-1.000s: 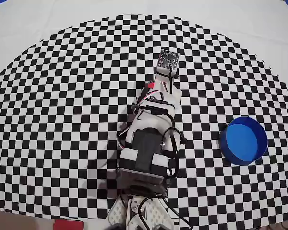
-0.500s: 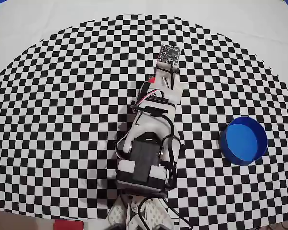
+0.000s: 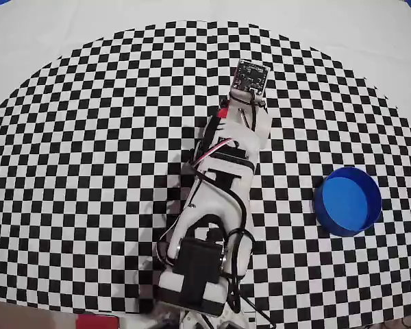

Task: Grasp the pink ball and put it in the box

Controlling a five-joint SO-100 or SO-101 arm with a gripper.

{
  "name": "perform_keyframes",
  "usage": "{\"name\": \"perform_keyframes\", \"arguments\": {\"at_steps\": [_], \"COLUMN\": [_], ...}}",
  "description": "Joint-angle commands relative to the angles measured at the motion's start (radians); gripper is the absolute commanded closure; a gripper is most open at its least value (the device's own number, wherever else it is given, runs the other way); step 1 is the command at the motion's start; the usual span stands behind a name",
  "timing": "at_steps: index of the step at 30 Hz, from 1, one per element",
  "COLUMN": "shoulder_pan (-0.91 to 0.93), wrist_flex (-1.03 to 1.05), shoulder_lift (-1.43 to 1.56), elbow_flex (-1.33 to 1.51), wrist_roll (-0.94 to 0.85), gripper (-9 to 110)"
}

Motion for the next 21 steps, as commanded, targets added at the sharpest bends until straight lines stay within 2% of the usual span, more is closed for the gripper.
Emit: {"name": "perform_keyframes", "arguments": {"at_steps": [1, 21], "shoulder_pan": [0.017, 0.15], "wrist_flex": [-0.008, -0.006], "shoulder_lift": [0.089, 0.202], "elbow_flex": [0.012, 0.058], "wrist_roll": [0.0, 0.005], "gripper": [101, 101]}}
